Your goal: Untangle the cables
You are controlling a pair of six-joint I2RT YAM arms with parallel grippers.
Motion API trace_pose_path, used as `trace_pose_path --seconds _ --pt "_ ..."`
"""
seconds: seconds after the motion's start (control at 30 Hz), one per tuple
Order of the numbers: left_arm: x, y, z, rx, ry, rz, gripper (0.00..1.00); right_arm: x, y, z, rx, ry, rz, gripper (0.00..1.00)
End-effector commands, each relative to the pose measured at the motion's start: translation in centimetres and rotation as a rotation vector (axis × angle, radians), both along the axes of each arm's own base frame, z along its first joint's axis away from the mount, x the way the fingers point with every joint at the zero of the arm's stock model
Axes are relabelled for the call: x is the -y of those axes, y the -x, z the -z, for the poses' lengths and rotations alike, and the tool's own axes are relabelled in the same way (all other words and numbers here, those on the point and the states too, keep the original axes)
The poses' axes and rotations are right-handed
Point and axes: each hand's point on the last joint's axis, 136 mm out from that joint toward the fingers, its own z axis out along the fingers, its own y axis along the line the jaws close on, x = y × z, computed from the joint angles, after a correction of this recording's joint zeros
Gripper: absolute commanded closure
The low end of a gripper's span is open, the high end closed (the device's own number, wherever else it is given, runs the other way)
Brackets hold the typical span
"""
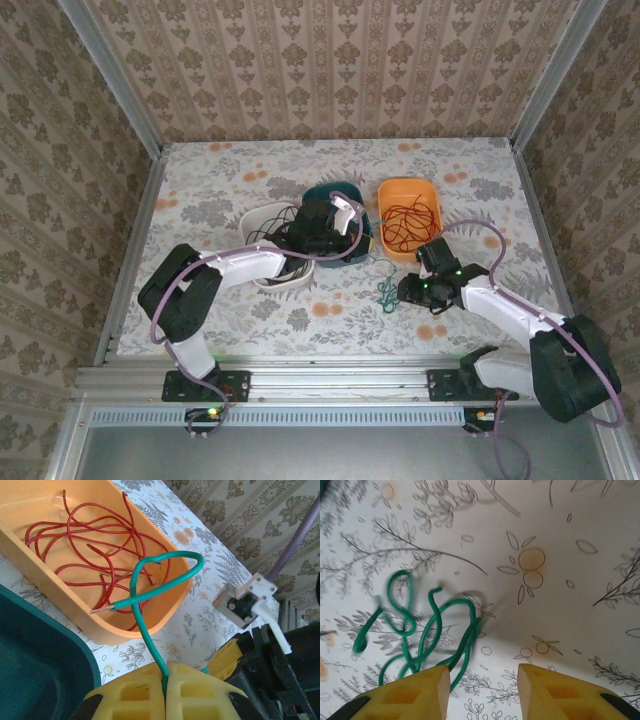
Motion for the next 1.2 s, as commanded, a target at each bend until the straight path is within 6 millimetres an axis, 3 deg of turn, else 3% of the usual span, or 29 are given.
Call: trace_pose_path --seconds 0.0,0.1,0.2,0.47,0.6,0.7,0.73,0.8,0.87,0.93,1.03,1.17 --pt "-0.5 -0.4 -2.1 0.043 0.036 -0.033 1.0 -0.1 0.0 -0.5 -0.001 0.027 -0.013 0.58" --pt "-1.3 -1.1 -3.3 0.08 0.055 -0.083 1.0 0.1 -0.3 -1.4 0.049 0.036 -0.009 0.57" --pt "-3.3 -3.5 -3.8 0.049 0.058 -0.171 1.0 1.1 -0.8 -2.9 0.132 0.054 0.042 0.57" --pt "-9.6 -10.4 -1.1 -0.073 -0.07 -0.361 1.0 1.7 -1.4 -5.8 0.283 0.012 0.103 0.55" --pt "-9.9 -12.1 0.2 -0.103 -0.131 -0.355 0.97 1.7 -1.3 -5.7 0.276 0.013 0.095 0.55" --pt "-8.5 -12.2 0.5 -0.106 -0.154 -0.311 0.83 1.3 -1.1 -5.3 0.252 0.013 0.072 0.55" --pt "-7.9 -12.1 0.6 -0.098 -0.164 -0.299 0.71 1.1 -1.1 -5.1 0.241 0.008 0.057 0.55" --pt "-7.6 -12.0 0.6 -0.07 -0.208 -0.305 0.35 0.4 -0.9 -4.6 0.212 -0.005 0.021 0.55" --pt "-7.7 -11.8 0.4 -0.003 -0.281 -0.343 0.16 -0.3 -0.7 -4.1 0.172 -0.015 -0.018 0.55" --pt "-7.2 -10.6 -0.5 0.09 -0.319 -0.331 0.11 -1.1 -0.3 -3.5 0.137 -0.033 -0.058 0.56" --pt "-5.6 -7.4 -1.2 0.197 -0.346 -0.231 0.09 -2.7 0.5 -2.5 0.081 -0.062 -0.123 0.58" --pt "-4.6 -4.1 0.3 0.217 -0.407 -0.168 0.09 -4.6 1.8 -1.4 0.027 -0.056 -0.22 0.67"
